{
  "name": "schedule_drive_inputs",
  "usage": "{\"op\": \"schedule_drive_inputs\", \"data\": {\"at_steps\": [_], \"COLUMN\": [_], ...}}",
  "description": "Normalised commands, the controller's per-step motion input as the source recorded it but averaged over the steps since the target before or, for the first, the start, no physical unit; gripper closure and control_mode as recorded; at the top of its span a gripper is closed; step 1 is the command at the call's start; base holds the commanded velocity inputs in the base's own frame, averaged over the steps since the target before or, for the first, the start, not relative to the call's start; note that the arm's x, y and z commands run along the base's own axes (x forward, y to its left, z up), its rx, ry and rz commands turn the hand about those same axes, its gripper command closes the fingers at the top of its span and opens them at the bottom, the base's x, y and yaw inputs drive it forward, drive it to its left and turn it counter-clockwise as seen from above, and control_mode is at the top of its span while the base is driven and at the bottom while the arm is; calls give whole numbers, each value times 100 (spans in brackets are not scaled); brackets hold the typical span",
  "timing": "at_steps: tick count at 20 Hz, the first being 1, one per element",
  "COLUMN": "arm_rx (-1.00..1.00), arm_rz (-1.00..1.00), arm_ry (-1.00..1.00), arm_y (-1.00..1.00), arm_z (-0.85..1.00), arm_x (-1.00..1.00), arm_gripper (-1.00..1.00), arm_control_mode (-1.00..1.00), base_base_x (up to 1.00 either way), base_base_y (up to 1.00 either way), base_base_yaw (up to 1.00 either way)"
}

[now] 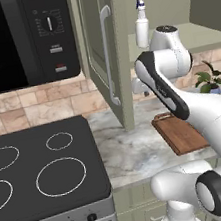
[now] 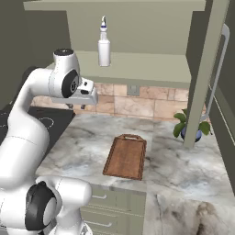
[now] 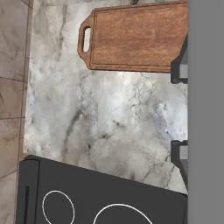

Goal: Grab the spray bottle from the cabinet, then place it next to the cutting board for sanitizing. Then grab the dish brush from the countertop next to the sink and place it next to the cutting board.

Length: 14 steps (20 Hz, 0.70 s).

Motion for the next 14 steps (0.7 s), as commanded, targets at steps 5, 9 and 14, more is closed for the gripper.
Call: {"op": "schedule_drive_inputs", "data": {"at_steps": [5,9,14], "arm_rx": [0,-1,0], "arm_rz": [0,0,0], "arm_ry": [-12,-21,-33], "arm_y": [-1,-3,-10], "arm_z": [0,0,30], "arm_x": [-44,-79,-70], "arm_gripper": [-100,-100,-100], "arm_control_mode": [-100,-100,-100], "base_base_x": [0,0,0], "base_base_y": [0,0,0], "base_base_yaw": [0,0,0]}}
